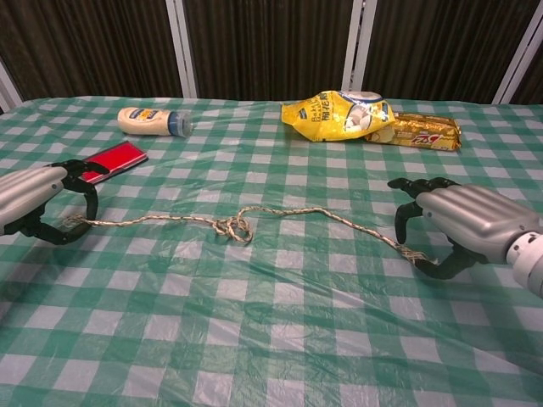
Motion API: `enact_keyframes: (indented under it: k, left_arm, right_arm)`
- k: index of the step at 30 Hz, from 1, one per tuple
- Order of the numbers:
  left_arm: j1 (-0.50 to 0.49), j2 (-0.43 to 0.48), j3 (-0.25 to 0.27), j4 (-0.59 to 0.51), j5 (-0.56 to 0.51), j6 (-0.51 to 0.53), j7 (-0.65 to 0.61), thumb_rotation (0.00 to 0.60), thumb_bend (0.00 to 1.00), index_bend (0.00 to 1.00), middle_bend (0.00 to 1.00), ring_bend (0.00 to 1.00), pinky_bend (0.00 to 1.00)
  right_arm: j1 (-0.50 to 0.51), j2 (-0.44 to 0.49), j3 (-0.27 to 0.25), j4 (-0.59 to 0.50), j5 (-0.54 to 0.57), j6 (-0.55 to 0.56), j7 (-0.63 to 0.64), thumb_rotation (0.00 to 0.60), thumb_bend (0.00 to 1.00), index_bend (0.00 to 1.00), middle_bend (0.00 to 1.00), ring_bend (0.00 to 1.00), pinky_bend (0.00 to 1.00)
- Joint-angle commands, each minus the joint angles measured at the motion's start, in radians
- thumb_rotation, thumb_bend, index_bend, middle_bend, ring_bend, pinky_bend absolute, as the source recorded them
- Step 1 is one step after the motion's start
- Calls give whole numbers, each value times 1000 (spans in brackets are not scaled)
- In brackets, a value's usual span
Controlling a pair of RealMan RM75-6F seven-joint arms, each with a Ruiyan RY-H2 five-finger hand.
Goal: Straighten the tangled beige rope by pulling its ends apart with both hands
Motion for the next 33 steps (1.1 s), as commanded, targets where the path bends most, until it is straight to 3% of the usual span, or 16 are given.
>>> enact_keyframes:
  k: [1, 14, 29, 33]
  left_arm:
    - [-1, 0, 0, 1, 0, -2, -4, 600, 440, 636, 99, 0, 89]
    - [-2, 1, 0, 4, -1, -6, -8, 600, 438, 636, 101, 0, 89]
    - [-3, 1, 0, 6, -1, -8, -9, 600, 438, 638, 101, 0, 89]
    - [-3, 3, 0, 6, -1, -6, -10, 600, 438, 638, 101, 0, 88]
  right_arm:
    - [6, -6, -4, 8, 21, 1, -12, 600, 412, 530, 0, 0, 0]
    - [28, -20, -11, 33, 80, 6, -21, 600, 412, 531, 0, 0, 0]
    - [49, -30, -25, 43, 110, 15, -17, 600, 414, 684, 47, 0, 0]
    - [55, -37, -29, 51, 116, 18, -21, 600, 466, 722, 78, 0, 0]
